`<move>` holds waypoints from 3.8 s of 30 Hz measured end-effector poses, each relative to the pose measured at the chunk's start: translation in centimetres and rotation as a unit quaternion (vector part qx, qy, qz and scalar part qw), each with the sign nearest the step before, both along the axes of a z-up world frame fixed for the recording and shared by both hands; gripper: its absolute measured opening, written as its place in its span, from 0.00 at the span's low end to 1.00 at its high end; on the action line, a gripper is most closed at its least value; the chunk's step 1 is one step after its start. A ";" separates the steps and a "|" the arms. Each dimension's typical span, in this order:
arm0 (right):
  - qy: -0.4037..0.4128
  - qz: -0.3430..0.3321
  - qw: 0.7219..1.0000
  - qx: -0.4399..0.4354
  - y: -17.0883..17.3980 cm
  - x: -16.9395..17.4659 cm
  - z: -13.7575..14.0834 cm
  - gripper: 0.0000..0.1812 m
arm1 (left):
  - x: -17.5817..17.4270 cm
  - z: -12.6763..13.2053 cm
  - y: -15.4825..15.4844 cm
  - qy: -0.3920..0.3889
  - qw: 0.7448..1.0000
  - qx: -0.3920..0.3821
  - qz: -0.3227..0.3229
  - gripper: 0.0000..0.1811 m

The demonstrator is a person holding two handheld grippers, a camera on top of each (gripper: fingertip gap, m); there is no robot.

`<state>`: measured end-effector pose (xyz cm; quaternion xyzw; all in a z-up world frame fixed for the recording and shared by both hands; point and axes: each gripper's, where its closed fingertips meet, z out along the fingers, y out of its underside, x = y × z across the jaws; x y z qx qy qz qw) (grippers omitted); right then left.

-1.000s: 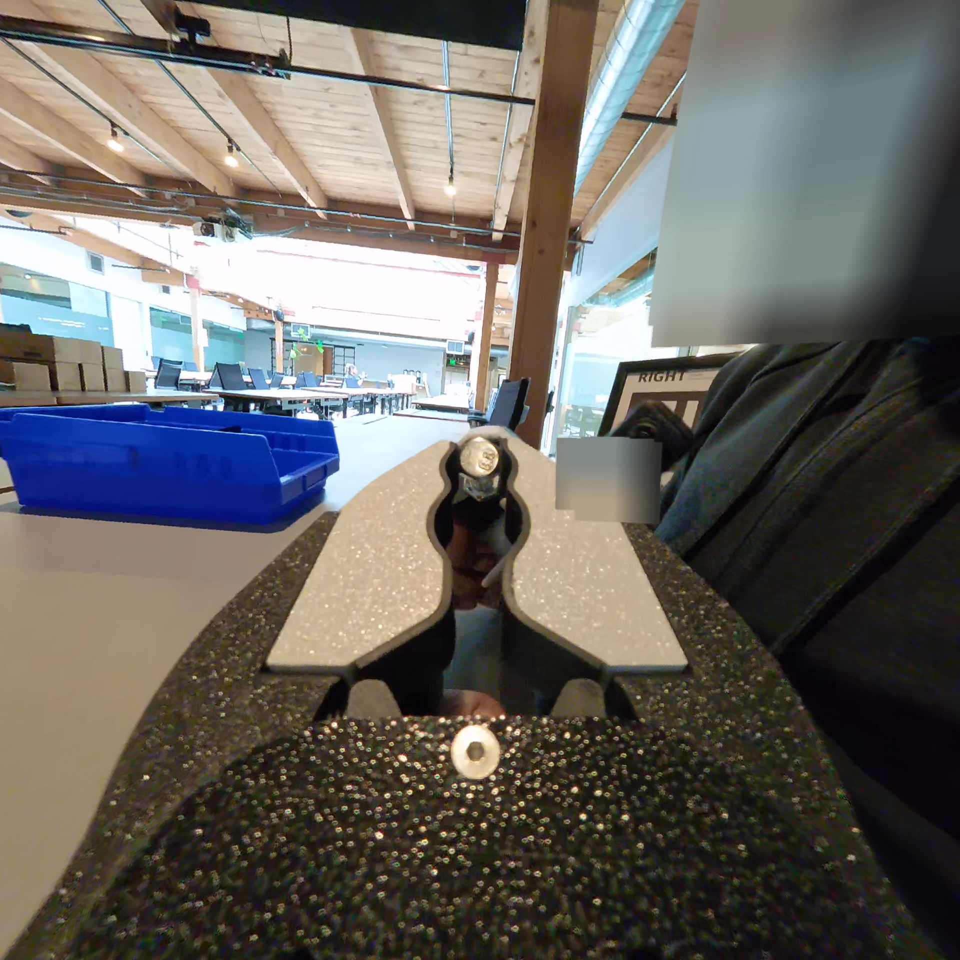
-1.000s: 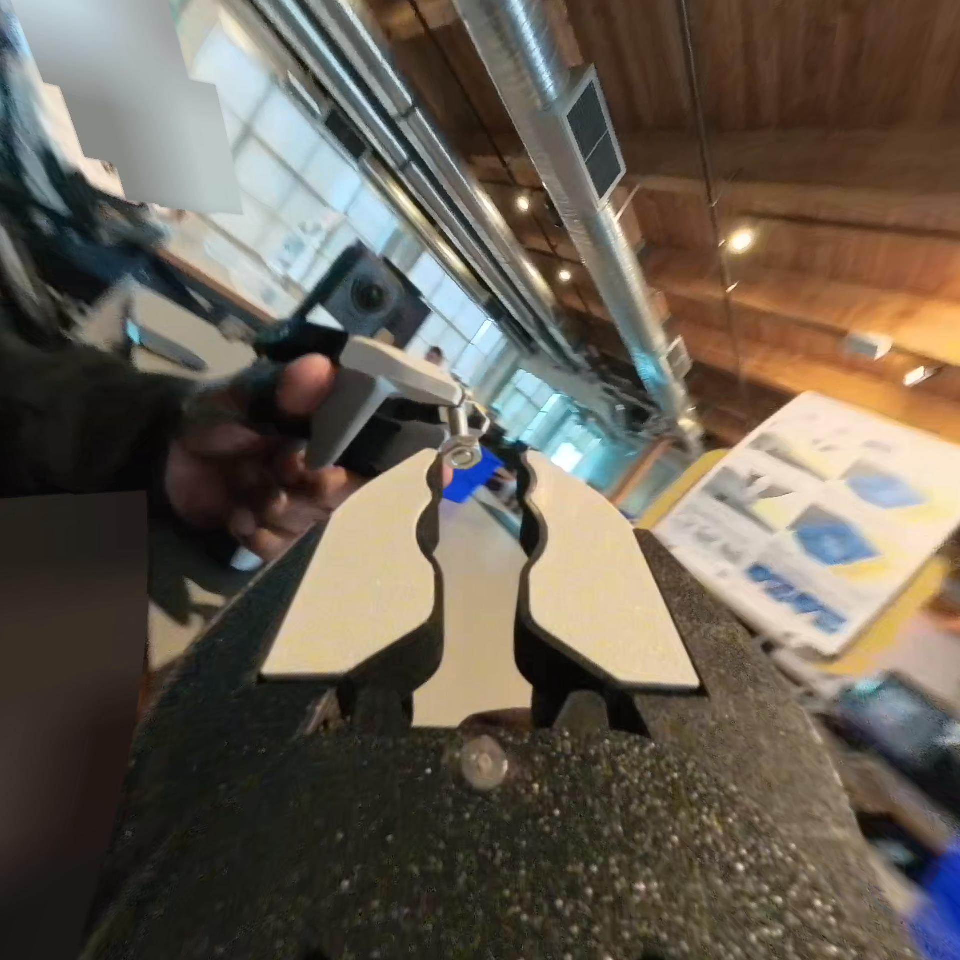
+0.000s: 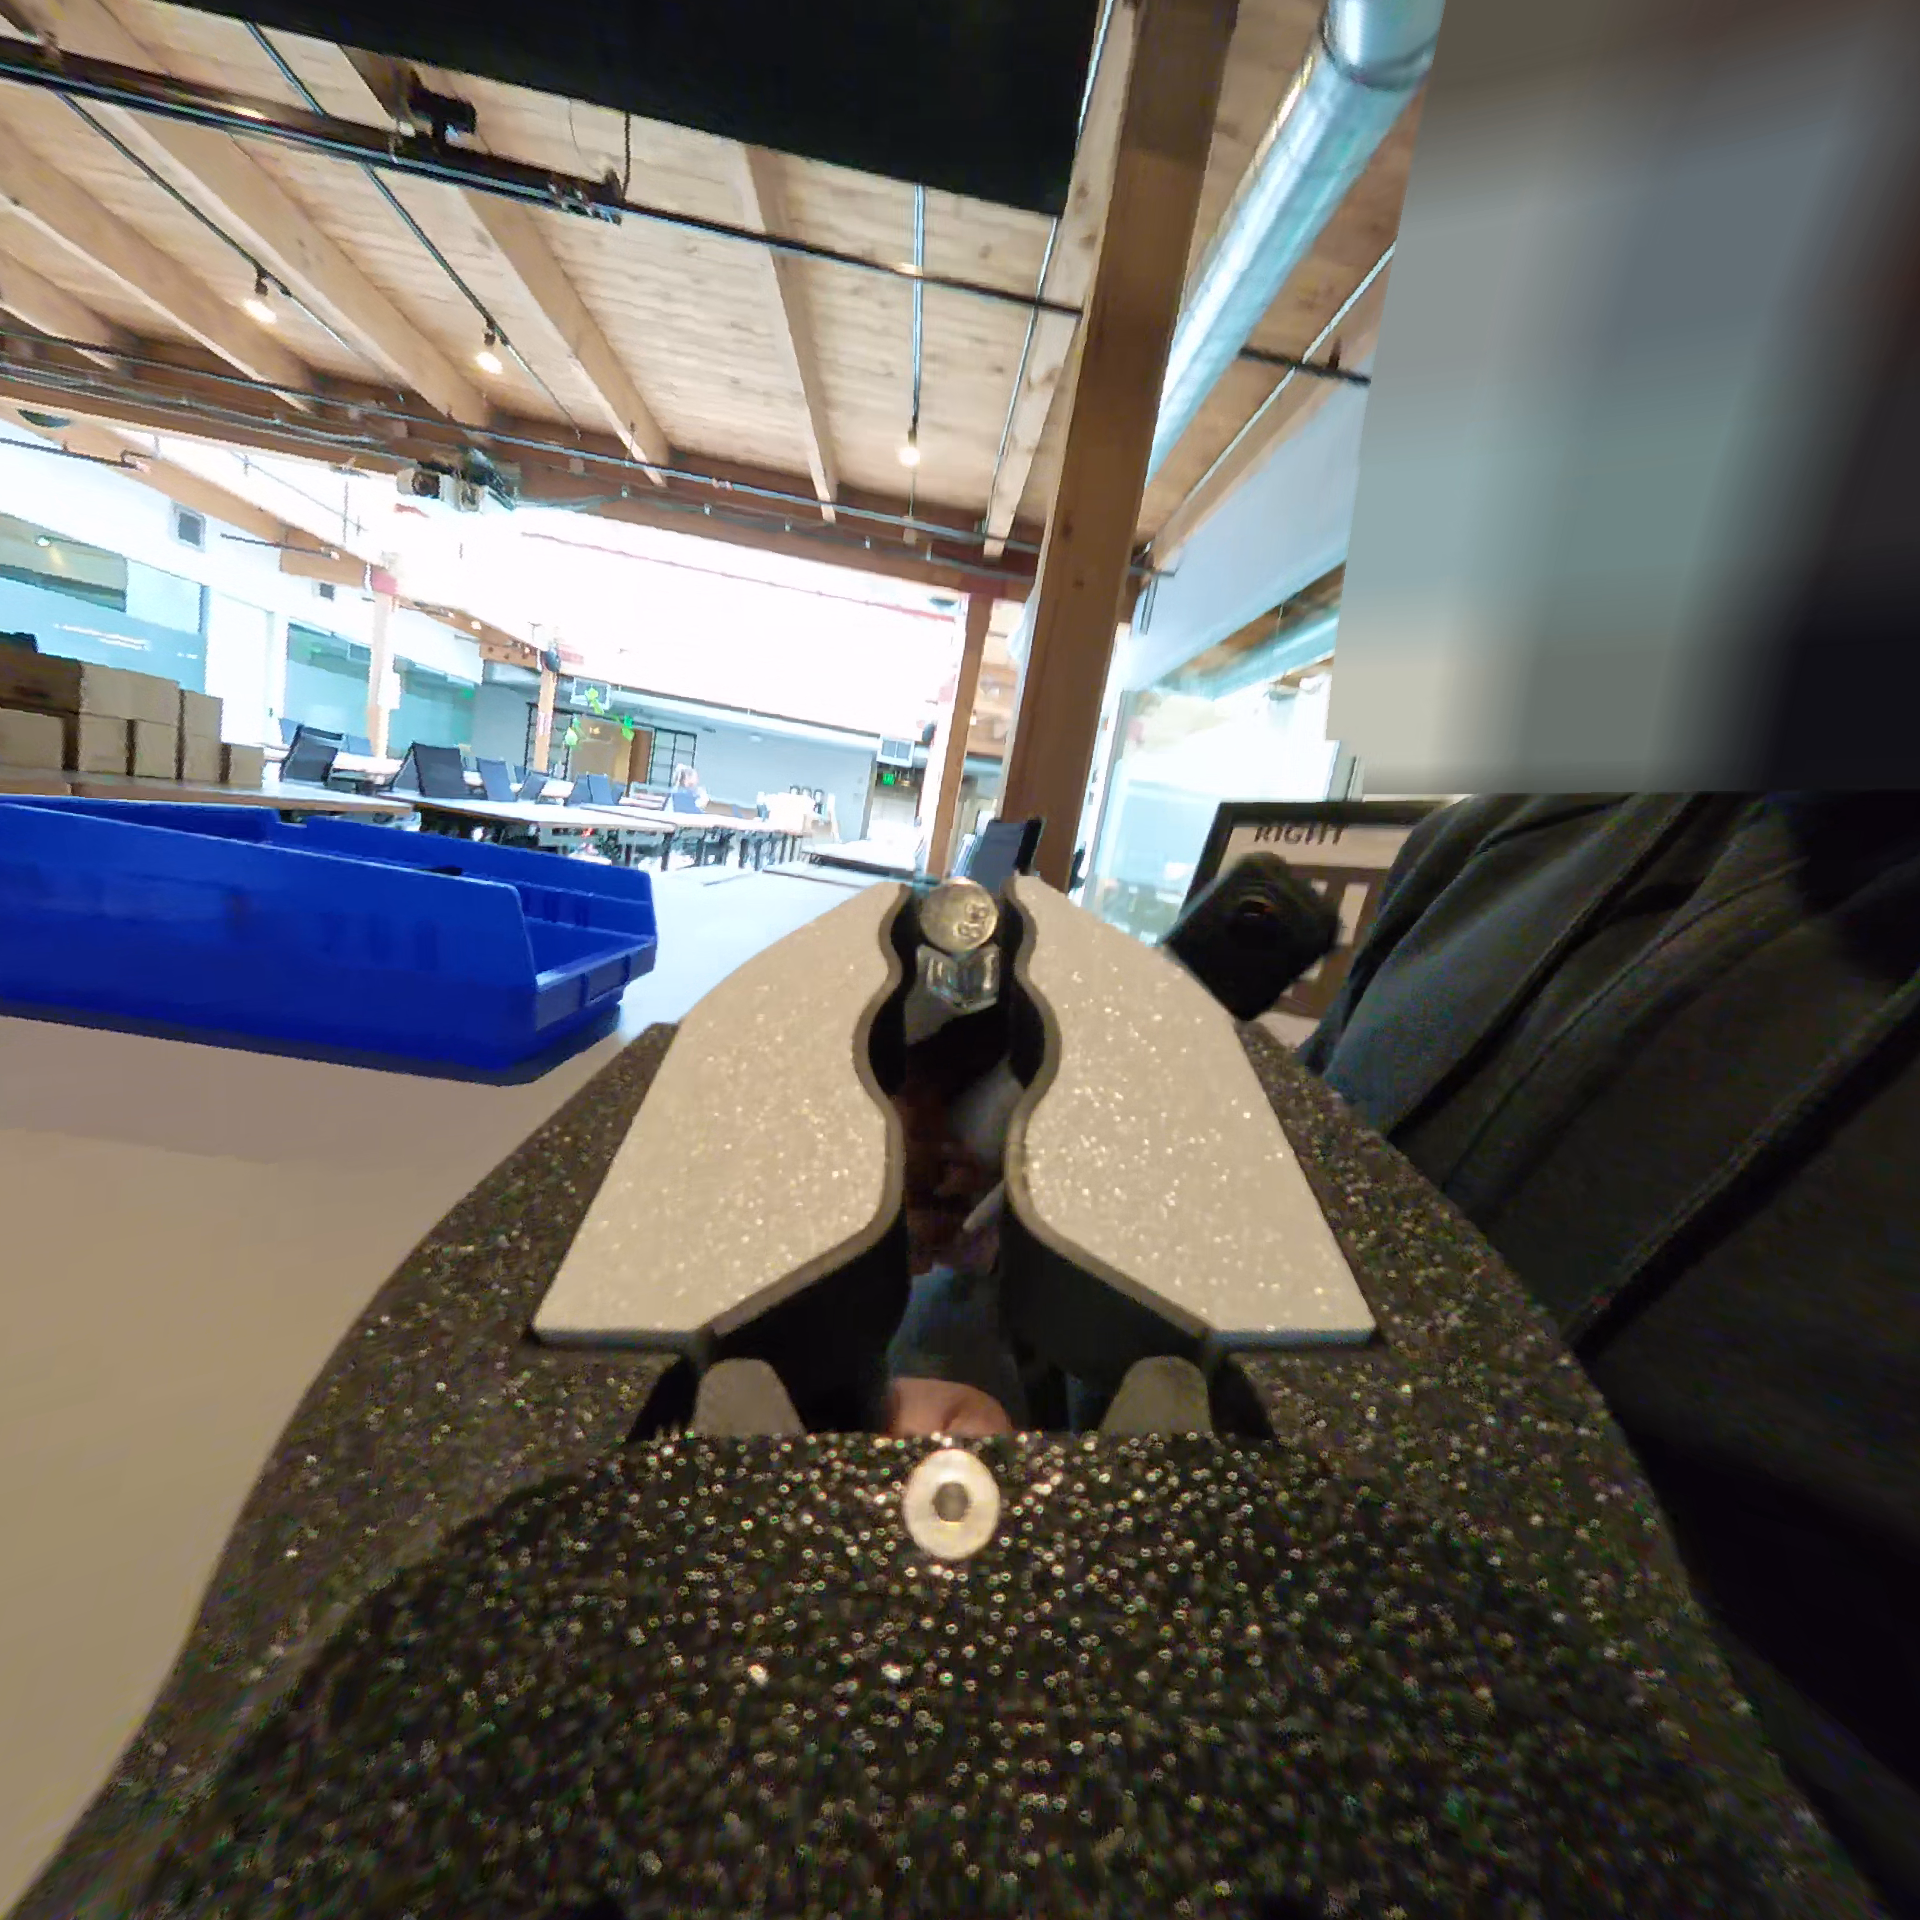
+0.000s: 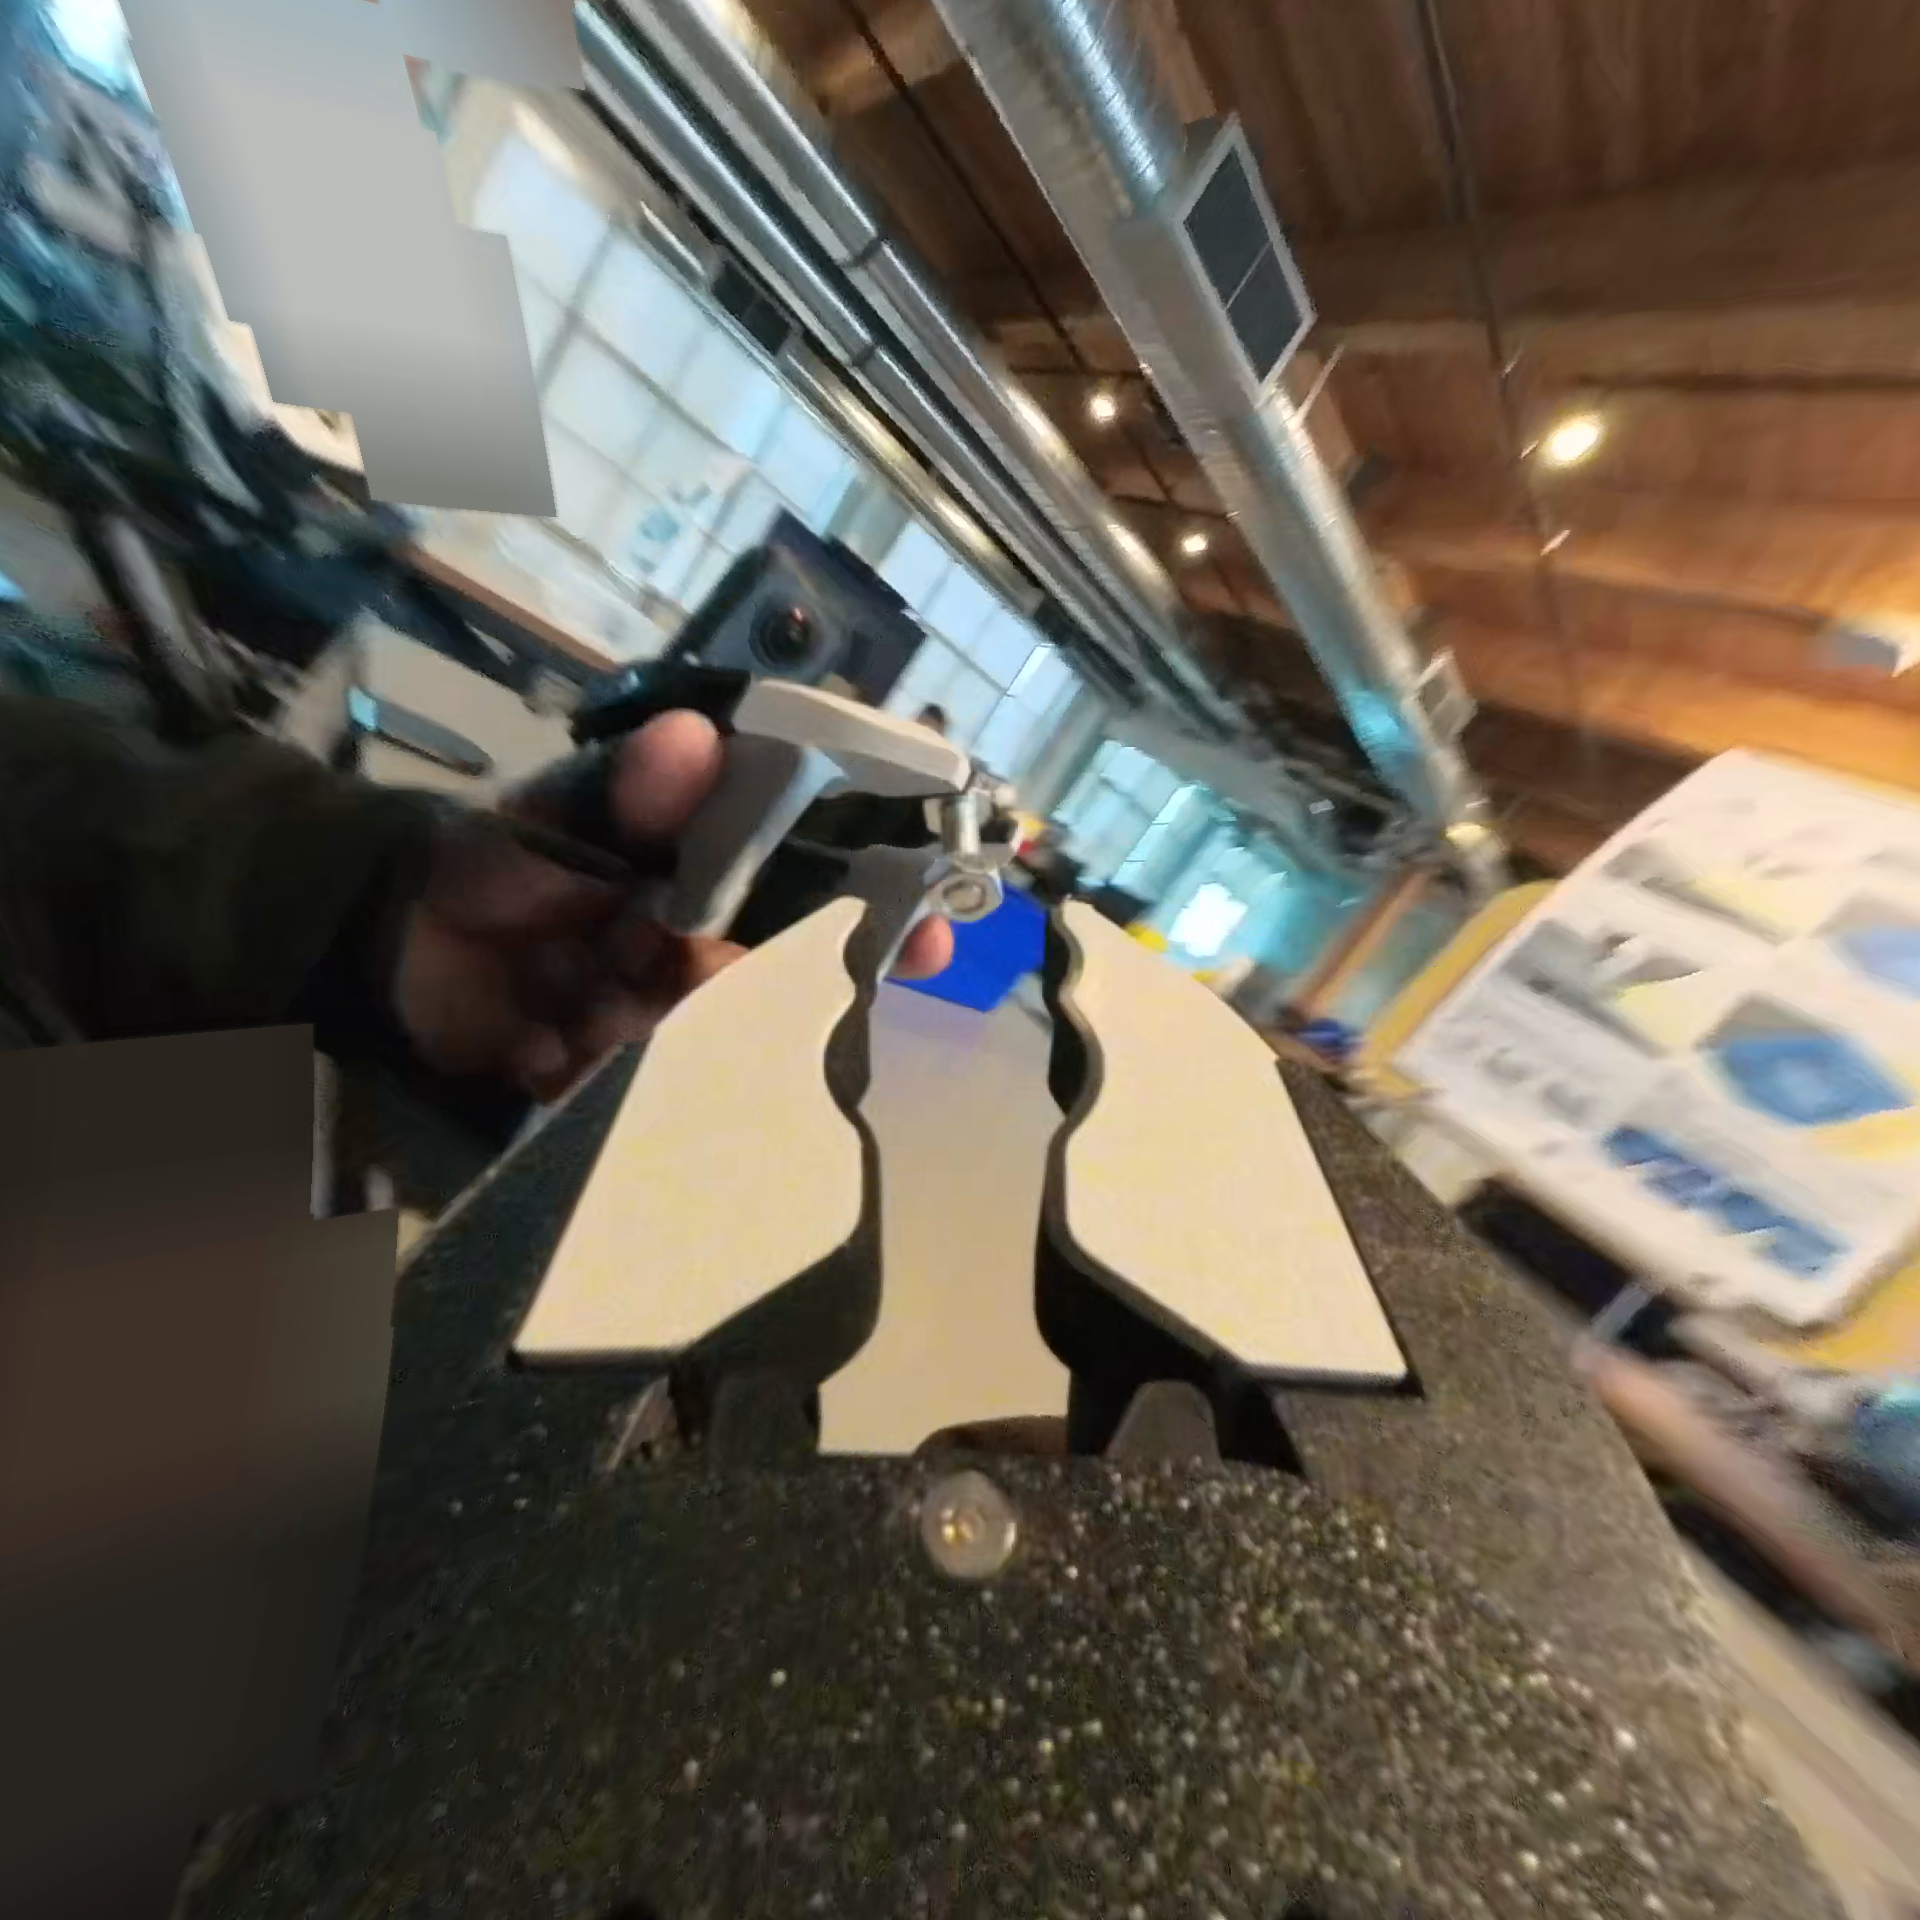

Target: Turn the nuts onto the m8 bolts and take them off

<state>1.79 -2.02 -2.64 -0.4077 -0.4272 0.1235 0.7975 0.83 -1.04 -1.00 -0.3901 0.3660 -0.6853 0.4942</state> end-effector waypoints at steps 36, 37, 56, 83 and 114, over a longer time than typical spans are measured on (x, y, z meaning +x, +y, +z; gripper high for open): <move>0.122 0.046 0.982 -0.135 1.5 1.0 1.0 0.08 | 0.9 0.0 -0.1 -0.019 0.995 -0.080 -0.054 0.08; 0.126 0.046 0.982 -0.133 1.5 1.1 1.1 0.08 | 1.0 0.0 -0.2 -0.016 0.995 -0.077 -0.053 0.08; 0.148 0.086 0.975 -0.140 0.6 1.7 1.9 0.07 | 1.3 -0.3 -0.7 0.009 0.999 -0.027 -0.016 0.07; 0.020 0.211 0.930 -0.299 -0.2 0.5 -2.0 0.08 | 1.8 -3.2 -1.6 0.132 0.970 0.192 0.073 0.08; -0.065 0.091 0.993 -0.027 -0.7 0.4 -1.6 0.08 | 1.4 -3.0 -2.2 0.128 0.981 0.147 0.019 0.08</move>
